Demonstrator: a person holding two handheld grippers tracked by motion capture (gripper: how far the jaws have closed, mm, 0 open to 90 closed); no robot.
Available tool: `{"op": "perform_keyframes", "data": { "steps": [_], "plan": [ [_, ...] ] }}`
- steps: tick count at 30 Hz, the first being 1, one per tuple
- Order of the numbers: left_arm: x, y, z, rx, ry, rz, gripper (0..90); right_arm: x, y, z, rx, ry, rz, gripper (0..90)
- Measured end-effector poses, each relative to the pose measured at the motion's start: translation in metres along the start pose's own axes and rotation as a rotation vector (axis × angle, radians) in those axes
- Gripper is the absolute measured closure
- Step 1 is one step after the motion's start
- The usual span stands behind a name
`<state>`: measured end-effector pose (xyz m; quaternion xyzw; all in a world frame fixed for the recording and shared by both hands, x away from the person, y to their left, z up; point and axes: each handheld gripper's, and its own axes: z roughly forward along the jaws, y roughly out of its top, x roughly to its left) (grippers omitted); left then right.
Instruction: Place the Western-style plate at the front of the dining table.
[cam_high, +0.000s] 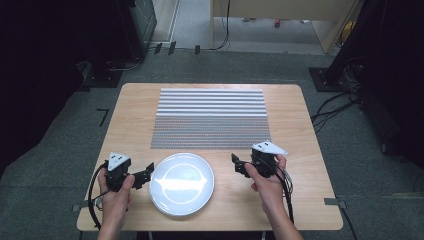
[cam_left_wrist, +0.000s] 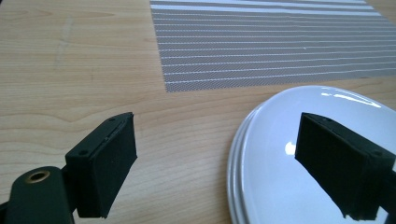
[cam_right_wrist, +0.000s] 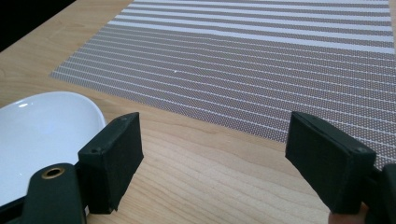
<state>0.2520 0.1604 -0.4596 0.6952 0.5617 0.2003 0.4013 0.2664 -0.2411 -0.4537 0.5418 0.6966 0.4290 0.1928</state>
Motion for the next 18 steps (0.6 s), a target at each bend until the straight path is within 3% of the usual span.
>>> {"op": "perform_keyframes", "data": {
  "steps": [4,8,12,18],
  "plan": [
    [-0.003,-0.002,0.001,0.018,-0.016,0.006,12.5,0.004,-0.002,0.004,-0.003,-0.001,-0.005,19.5],
    [-0.004,-0.002,0.001,0.039,-0.076,0.009,15.8,0.009,-0.004,0.006,-0.020,-0.013,0.027,24.9],
    [-0.004,-0.004,0.000,0.044,-0.079,0.013,29.1,0.017,-0.008,0.011,-0.020,-0.014,0.021,31.3],
    [-0.002,-0.006,0.001,0.057,-0.104,-0.001,42.4,0.028,-0.014,0.017,-0.002,0.033,0.012,40.6]
  ]
}}
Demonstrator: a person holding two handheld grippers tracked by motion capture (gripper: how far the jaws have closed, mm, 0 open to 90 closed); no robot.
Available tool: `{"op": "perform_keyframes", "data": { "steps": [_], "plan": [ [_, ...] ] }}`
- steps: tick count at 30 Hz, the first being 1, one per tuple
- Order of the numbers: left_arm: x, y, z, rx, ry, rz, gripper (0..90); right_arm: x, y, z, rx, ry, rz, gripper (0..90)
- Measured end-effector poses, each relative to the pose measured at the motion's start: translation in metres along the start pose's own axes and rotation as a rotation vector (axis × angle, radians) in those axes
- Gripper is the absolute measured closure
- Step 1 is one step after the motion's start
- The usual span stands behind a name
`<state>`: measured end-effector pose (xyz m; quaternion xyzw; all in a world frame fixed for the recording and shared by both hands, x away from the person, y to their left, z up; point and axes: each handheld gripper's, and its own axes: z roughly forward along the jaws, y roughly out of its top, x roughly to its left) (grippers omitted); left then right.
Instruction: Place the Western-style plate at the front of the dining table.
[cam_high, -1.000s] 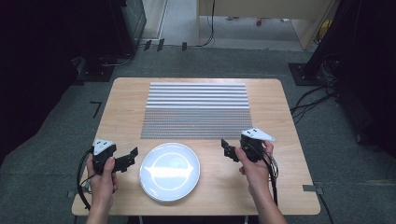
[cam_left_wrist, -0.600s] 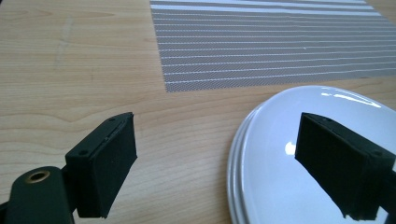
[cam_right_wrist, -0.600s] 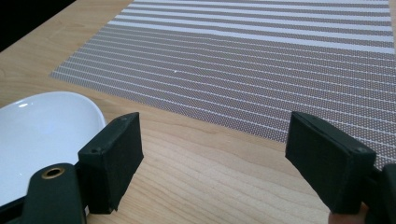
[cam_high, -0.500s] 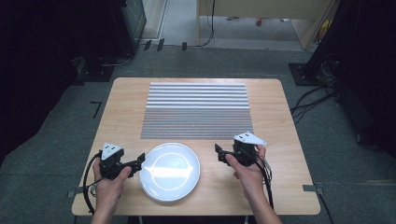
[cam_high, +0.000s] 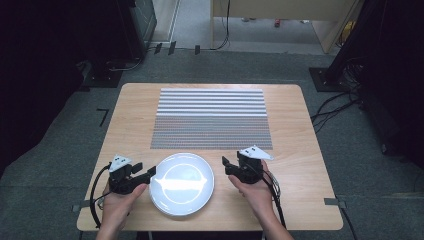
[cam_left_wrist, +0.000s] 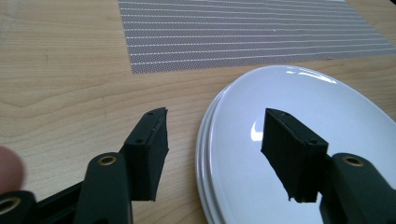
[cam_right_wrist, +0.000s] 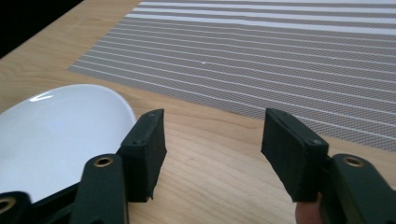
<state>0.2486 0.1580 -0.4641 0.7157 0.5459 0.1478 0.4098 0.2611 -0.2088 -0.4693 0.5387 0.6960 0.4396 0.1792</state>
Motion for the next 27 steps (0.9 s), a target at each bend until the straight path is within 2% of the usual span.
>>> {"op": "perform_keyframes", "data": {
  "steps": [4,6,10,12,15,17,19,21,24,27],
  "plan": [
    [-0.003,-0.001,0.001,0.012,-0.023,0.029,54.2,0.004,-0.004,0.001,-0.015,0.048,0.003,53.4],
    [-0.005,-0.002,0.002,0.017,-0.036,0.036,58.5,0.006,-0.005,0.001,-0.012,0.057,-0.009,55.6],
    [-0.007,-0.003,0.005,0.041,-0.044,0.049,67.6,0.009,-0.007,0.006,0.065,0.092,-0.033,56.6],
    [-0.007,-0.003,0.005,0.047,-0.044,0.050,69.7,0.011,-0.010,0.008,0.076,0.094,-0.048,58.9],
    [-0.007,-0.002,0.002,0.049,-0.039,0.060,72.0,0.011,-0.012,0.010,0.091,0.112,-0.028,60.0],
    [-0.006,-0.002,0.001,0.050,-0.039,0.060,74.3,0.011,-0.013,0.010,0.099,0.120,-0.009,64.2],
    [-0.004,-0.002,-0.001,0.059,-0.045,0.049,75.3,0.009,-0.013,0.010,0.118,0.166,0.043,69.3],
    [-0.001,-0.004,-0.001,0.071,-0.050,0.040,76.7,0.008,-0.014,0.010,0.135,0.194,0.070,72.1],
    [0.001,-0.005,-0.001,0.079,-0.070,0.034,77.6,0.008,-0.015,0.010,0.138,0.228,0.090,74.2],
    [0.000,-0.006,0.000,0.086,-0.069,0.045,79.8,0.011,-0.016,0.010,0.142,0.241,0.104,74.6]
  ]
}}
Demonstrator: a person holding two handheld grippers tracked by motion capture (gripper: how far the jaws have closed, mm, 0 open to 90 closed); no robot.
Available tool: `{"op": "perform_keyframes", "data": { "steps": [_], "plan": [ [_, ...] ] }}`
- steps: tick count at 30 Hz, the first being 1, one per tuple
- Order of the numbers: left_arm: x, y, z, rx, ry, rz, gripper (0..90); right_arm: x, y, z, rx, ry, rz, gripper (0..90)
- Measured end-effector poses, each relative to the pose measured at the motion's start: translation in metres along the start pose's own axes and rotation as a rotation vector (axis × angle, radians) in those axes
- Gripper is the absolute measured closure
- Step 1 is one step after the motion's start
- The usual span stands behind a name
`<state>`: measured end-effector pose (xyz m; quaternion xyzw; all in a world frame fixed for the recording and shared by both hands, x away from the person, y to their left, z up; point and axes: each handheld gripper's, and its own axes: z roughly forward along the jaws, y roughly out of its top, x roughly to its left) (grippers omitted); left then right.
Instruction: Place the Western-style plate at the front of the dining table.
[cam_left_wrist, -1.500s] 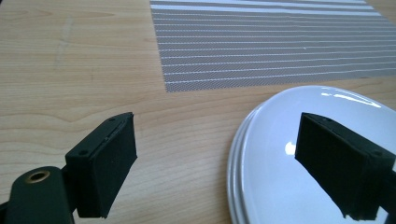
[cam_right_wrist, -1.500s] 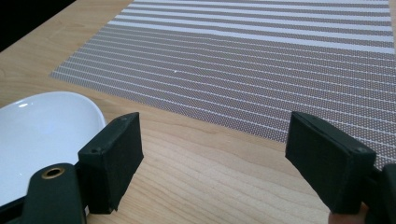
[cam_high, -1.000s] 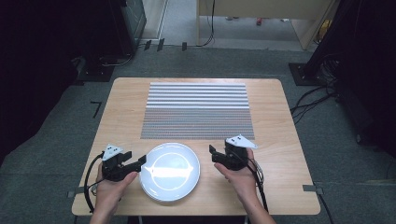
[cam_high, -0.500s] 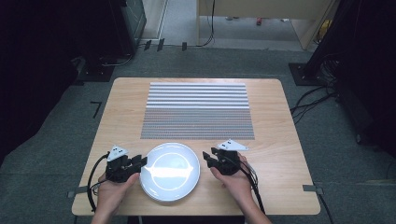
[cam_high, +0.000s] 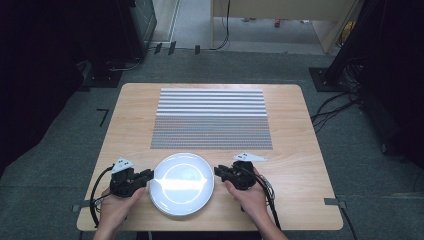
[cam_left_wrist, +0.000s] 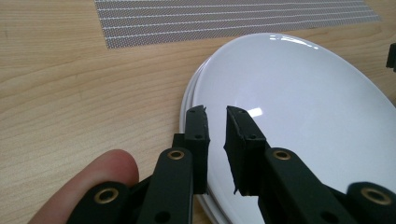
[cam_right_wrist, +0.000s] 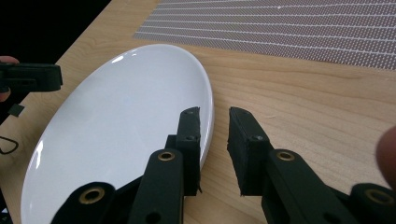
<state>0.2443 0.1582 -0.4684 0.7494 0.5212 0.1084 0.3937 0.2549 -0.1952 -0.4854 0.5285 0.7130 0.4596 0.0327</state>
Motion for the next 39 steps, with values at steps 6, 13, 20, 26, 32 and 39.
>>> {"op": "perform_keyframes", "data": {
  "steps": [6,13,20,26,32,39],
  "plan": [
    [-0.002,-0.001,0.002,0.030,-0.003,0.014,79.0,0.003,-0.004,0.005,0.014,-0.010,0.015,75.5],
    [-0.001,-0.003,0.004,0.066,-0.002,0.024,81.0,0.003,-0.008,0.011,0.029,-0.012,0.039,77.9],
    [-0.002,-0.004,0.008,0.090,-0.023,0.034,80.4,0.004,-0.011,0.013,0.049,-0.007,0.041,77.8],
    [0.003,-0.002,0.002,0.078,-0.013,0.027,79.6,0.003,-0.011,0.014,0.061,0.006,0.054,78.9],
    [0.006,-0.004,0.001,0.088,-0.024,0.022,83.1,0.004,-0.012,0.014,0.062,0.005,0.043,78.9],
    [0.008,-0.003,-0.001,0.089,-0.011,0.021,81.8,0.006,-0.013,0.016,0.069,0.009,0.042,78.8]
  ]
}}
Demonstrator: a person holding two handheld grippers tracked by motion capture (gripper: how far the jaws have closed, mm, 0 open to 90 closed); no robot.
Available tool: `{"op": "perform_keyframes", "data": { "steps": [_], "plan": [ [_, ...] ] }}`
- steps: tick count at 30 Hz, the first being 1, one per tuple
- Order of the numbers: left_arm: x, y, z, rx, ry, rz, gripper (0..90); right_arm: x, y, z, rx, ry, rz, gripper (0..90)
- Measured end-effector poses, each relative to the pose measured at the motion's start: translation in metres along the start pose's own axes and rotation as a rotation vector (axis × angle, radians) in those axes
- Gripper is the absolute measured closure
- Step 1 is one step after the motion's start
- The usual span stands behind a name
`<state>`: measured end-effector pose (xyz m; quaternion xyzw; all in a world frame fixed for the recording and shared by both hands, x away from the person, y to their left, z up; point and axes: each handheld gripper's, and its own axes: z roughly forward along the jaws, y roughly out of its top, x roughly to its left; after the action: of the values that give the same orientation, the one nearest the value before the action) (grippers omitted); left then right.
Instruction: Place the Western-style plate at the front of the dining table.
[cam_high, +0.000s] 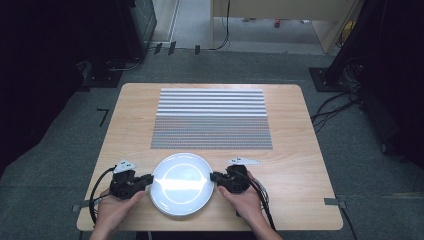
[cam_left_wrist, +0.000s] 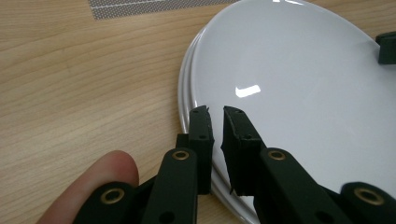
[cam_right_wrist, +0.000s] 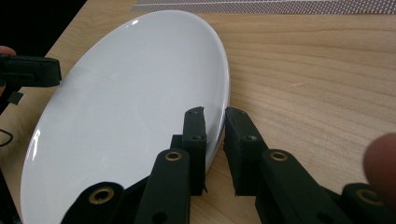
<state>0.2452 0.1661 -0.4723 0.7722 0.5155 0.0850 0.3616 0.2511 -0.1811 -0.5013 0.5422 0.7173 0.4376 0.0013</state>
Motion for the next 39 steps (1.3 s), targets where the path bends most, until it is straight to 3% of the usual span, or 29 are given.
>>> {"op": "perform_keyframes", "data": {
  "steps": [3,9,19,24,29,39],
  "plan": [
    [0.005,0.000,-0.005,-0.012,-0.003,-0.020,82.2,0.000,0.000,0.000,0.000,0.000,0.000,79.1],
    [0.004,-0.002,0.001,0.023,0.008,-0.013,82.5,0.000,0.000,0.000,-0.002,-0.002,0.001,79.2],
    [0.004,-0.002,0.002,0.025,0.008,-0.020,83.6,0.000,-0.001,0.001,-0.003,0.003,0.014,78.1],
    [0.005,-0.003,0.003,0.017,-0.006,-0.032,85.0,-0.002,-0.001,0.002,0.001,0.008,0.038,77.5],
    [0.007,-0.003,0.003,0.015,-0.016,-0.044,84.9,-0.008,0.000,0.002,-0.006,0.042,0.107,80.1],
    [0.006,-0.003,0.004,0.007,-0.010,-0.043,84.9,-0.011,0.001,-0.001,-0.021,0.056,0.130,83.5]
  ]
}}
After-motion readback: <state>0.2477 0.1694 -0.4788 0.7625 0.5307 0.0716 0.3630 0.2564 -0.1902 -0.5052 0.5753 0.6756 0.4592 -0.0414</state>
